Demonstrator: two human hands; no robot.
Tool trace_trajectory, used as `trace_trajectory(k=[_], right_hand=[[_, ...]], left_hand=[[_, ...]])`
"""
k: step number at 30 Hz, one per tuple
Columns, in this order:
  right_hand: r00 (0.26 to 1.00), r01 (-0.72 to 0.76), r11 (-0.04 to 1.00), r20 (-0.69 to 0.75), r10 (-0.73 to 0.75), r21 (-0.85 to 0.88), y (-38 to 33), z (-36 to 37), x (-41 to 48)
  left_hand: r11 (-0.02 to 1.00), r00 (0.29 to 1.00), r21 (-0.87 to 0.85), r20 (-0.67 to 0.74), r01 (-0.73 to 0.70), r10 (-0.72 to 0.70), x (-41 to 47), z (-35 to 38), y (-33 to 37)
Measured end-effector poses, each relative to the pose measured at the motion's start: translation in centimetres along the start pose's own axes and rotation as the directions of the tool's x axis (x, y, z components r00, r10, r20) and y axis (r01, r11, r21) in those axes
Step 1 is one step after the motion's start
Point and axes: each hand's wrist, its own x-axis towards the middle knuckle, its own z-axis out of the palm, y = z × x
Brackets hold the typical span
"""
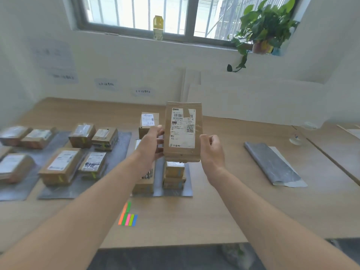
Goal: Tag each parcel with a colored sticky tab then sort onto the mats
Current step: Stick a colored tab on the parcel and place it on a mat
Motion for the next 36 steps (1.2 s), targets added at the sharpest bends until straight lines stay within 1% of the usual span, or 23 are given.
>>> trace_trajectory(k=[3,7,10,14,19,22,26,29,31,36], right_hand=[[0.998,-0.026,1.000,0.049,0.025,0.017,0.9,1.1,-3.0],[0.993,-0.039,0.999,0.110,0.036,0.018,1.1,3.6,-6.0],[0.989,-0.047,0.998,0.139,0.043,0.030,0.8,6.4,-7.9],[0.983,-0.051,0.999,0.177,0.048,0.011,0.8,11.0,-10.2],[0.980,-0.068,0.997,0.187,0.072,-0.030,1.2,18.6,-12.7],[0.972,-0.039,0.997,0.231,0.055,-0.071,1.1,23.8,-14.6],[0.960,-0.038,0.993,0.273,0.067,-0.109,1.0,30.4,-17.1],[0.964,-0.083,0.990,0.241,0.109,-0.117,1.6,34.6,-19.0],[0.959,-0.103,0.987,0.252,0.131,-0.121,2.2,36.6,-20.2],[0.932,-0.201,0.965,0.271,0.242,-0.168,5.2,40.4,-21.5]], left_hand=[[1.000,0.999,0.006,-0.033,0.029,-0.029,-2.9,-2.3,-0.9],[1.000,0.997,0.005,-0.071,0.023,-0.022,-5.9,-5.9,-1.3],[1.000,0.993,0.017,-0.116,0.018,-0.016,-6.9,-9.3,-1.2],[0.999,0.986,-0.017,-0.164,0.038,-0.040,-7.1,-14.7,-1.5],[0.998,0.989,-0.014,-0.138,0.054,-0.055,-6.4,-22.8,-2.0],[0.997,0.989,0.015,-0.132,0.073,-0.070,-5.2,-28.3,-1.7],[0.995,0.991,0.043,-0.106,0.088,-0.083,-3.8,-35.3,-1.9],[0.987,0.986,0.075,-0.099,0.142,-0.135,-2.7,-40.0,-2.6],[0.981,0.982,0.083,-0.087,0.173,-0.166,-2.3,-42.6,-3.4],[0.961,0.956,0.041,-0.122,0.272,-0.266,-1.5,-46.9,-6.6]])
